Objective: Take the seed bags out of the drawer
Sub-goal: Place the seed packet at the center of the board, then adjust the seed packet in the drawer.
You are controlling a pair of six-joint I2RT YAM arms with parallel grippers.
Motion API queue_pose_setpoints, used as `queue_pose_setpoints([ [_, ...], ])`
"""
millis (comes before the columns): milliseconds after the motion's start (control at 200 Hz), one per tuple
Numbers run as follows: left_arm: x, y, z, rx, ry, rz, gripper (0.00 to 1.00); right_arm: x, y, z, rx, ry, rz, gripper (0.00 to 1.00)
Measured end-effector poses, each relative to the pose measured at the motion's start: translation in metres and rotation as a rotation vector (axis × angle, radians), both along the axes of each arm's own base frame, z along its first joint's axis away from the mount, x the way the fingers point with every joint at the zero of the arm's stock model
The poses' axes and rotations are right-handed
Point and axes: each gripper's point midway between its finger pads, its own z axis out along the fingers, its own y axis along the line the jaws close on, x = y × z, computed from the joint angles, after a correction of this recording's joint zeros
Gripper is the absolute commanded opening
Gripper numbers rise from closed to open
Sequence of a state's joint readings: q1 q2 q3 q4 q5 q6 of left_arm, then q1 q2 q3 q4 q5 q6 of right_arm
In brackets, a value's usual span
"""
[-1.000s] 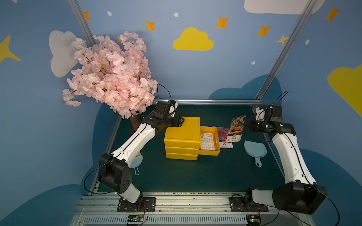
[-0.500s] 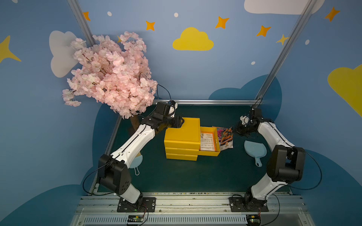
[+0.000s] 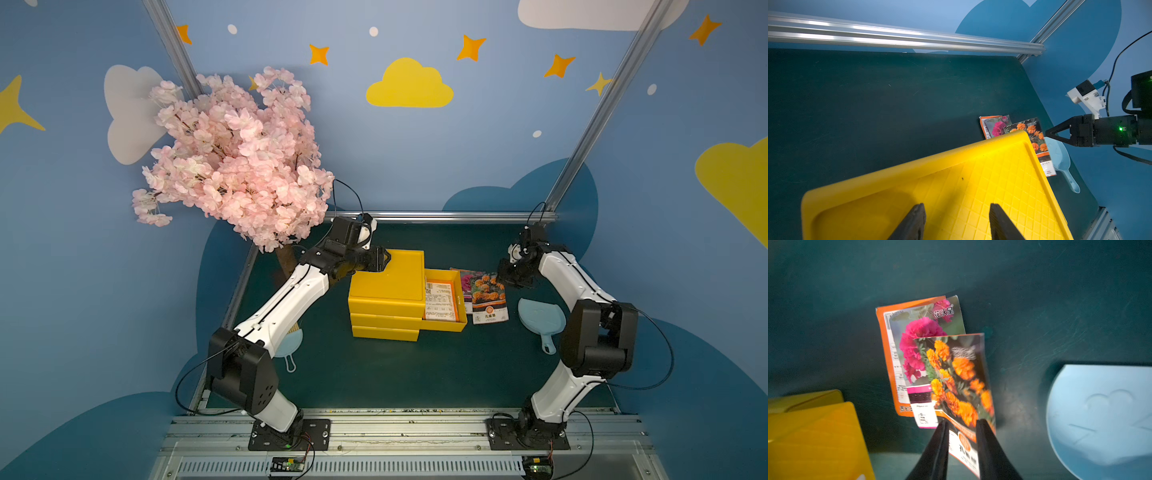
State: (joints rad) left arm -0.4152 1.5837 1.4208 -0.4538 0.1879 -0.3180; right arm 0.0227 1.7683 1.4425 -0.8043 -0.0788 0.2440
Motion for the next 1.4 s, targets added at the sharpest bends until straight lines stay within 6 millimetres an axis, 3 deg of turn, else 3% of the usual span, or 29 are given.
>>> queue_pose_setpoints([
  [170, 0.000, 0.000, 0.000, -0.001, -0.002, 0.000, 0.55, -0.005, 0.017, 0.011, -0.058, -0.006, 0.043, 0.38],
  [265, 0.000, 0.000, 0.000, -0.002, -0.004, 0.000, 0.55, -0.010, 0.036, 0.030, -0.053, -0.053, 0.084, 0.34],
  [411, 0.000, 0.000, 0.000, -0.003, -0.006, 0.000, 0.55, -0.024, 0.075, 0.068, -0.013, -0.148, 0.157, 0.18],
  [471, -0.001, 0.000, 0.000, -0.003, -0.006, 0.000, 0.55, -0.032, 0.092, 0.082, 0.012, -0.180, 0.193, 0.07],
  [606, -0.001, 0.000, 0.000, -0.004, -0.008, 0.000, 0.55, -0.046, 0.125, 0.092, 0.067, -0.193, 0.254, 0.02],
  [776, -0.001, -0.001, 0.000, -0.006, -0.009, -0.002, 0.55, -0.059, 0.160, 0.078, 0.106, -0.156, 0.309, 0.00],
  [996, -0.001, 0.000, 0.001, -0.005, -0.010, -0.002, 0.55, -0.065, 0.196, 0.024, 0.121, -0.030, 0.343, 0.00],
  [1131, -0.001, 0.000, 0.001, -0.005, -0.010, -0.002, 0.55, -0.064, 0.204, 0.001, 0.119, 0.022, 0.340, 0.00],
  [1402, -0.001, 0.000, 0.001, -0.005, -0.010, -0.002, 0.55, -0.060, 0.209, -0.015, 0.134, 0.042, 0.323, 0.00],
])
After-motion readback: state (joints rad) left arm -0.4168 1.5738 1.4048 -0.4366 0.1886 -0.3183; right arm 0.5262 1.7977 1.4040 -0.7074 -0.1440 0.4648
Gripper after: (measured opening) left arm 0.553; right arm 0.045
